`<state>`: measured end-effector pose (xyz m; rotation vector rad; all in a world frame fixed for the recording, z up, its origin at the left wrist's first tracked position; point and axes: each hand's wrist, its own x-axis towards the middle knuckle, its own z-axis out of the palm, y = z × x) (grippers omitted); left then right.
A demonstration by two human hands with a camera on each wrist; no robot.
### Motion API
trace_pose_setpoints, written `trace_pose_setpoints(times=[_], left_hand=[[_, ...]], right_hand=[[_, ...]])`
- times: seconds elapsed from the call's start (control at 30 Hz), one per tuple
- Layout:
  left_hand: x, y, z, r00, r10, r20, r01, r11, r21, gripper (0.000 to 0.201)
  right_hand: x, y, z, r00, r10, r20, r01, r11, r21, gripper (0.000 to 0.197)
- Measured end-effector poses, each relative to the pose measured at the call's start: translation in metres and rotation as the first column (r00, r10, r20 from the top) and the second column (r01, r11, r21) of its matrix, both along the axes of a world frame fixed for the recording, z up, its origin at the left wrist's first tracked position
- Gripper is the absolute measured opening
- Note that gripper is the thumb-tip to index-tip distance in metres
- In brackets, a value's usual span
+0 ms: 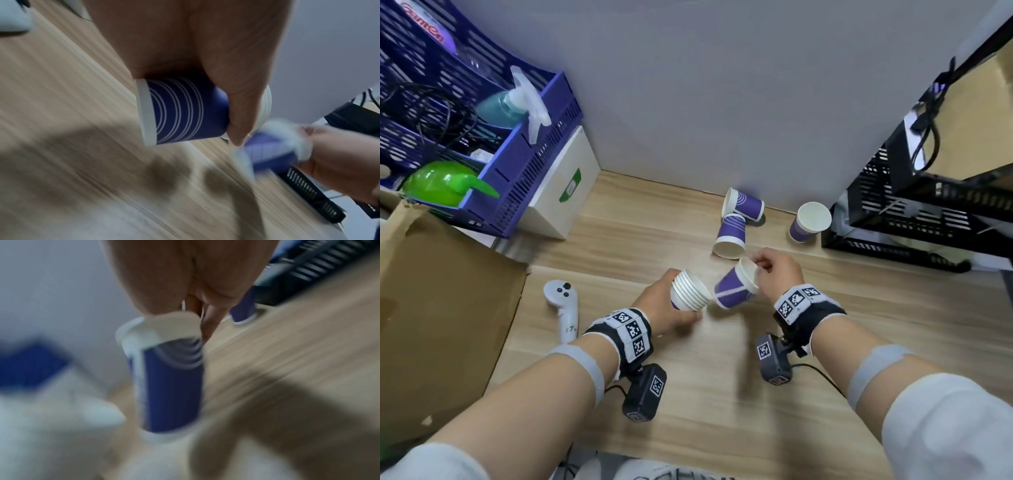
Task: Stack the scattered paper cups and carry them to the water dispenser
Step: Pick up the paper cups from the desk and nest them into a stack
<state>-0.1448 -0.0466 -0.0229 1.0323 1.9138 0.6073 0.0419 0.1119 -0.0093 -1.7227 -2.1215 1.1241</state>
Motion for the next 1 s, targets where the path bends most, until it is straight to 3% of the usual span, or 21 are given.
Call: trace_pose_setpoints(times=[0.07, 0.13, 0.33, 0.53, 0.63, 0.73, 0.9, 1.0], left_hand=[[0.004, 0.005, 0.002, 1.000, -0.024, 0.007, 0.024, 0.999, 0.021, 0.076], [0.010, 0.010, 0.007, 0.999, -0.054, 0.000, 0.054, 0.997, 0.051, 0.074], [0.016, 0.020, 0.018, 0.999, -0.049, -0.013, 0.051, 0.989, 0.142, 0.073], [0.017, 0.019, 0.021, 0.997, -0.060, -0.055, 0.068, 0.986, 0.155, 0.077], [0.025, 0.022, 0.021, 0.997, -0.080, -0.020, 0.082, 0.983, 0.163, 0.075], [0.031, 0.026, 0.020, 0.998, -0.059, 0.021, 0.055, 0.983, 0.175, 0.074], [0.035, 0.034, 0.014, 0.998, -0.017, 0.054, 0.008, 0.985, 0.171, 0.074], [0.033, 0.033, 0.009, 0.999, 0.011, 0.048, -0.018, 0.988, 0.152, 0.075]], right_hand=[[0.001, 0.008, 0.006, 0.984, -0.116, -0.133, 0.113, 0.993, -0.025, 0.027], [0.000, 0.011, 0.011, 0.971, -0.129, -0.202, 0.122, 0.991, -0.048, 0.029], [-0.005, 0.003, 0.025, 0.981, -0.034, -0.190, 0.041, 0.999, 0.034, 0.033], [-0.004, -0.010, 0.039, 0.979, 0.080, -0.187, -0.083, 0.997, -0.007, 0.031], [-0.014, -0.020, 0.038, 0.965, 0.144, -0.217, -0.181, 0.970, -0.163, 0.036], [-0.027, -0.017, 0.044, 0.925, 0.042, -0.377, -0.193, 0.907, -0.375, 0.036], [-0.041, -0.033, 0.048, 0.913, 0.225, -0.341, -0.356, 0.848, -0.393, 0.048], [-0.046, -0.028, 0.038, 0.920, 0.213, -0.330, -0.357, 0.803, -0.477, 0.049]])
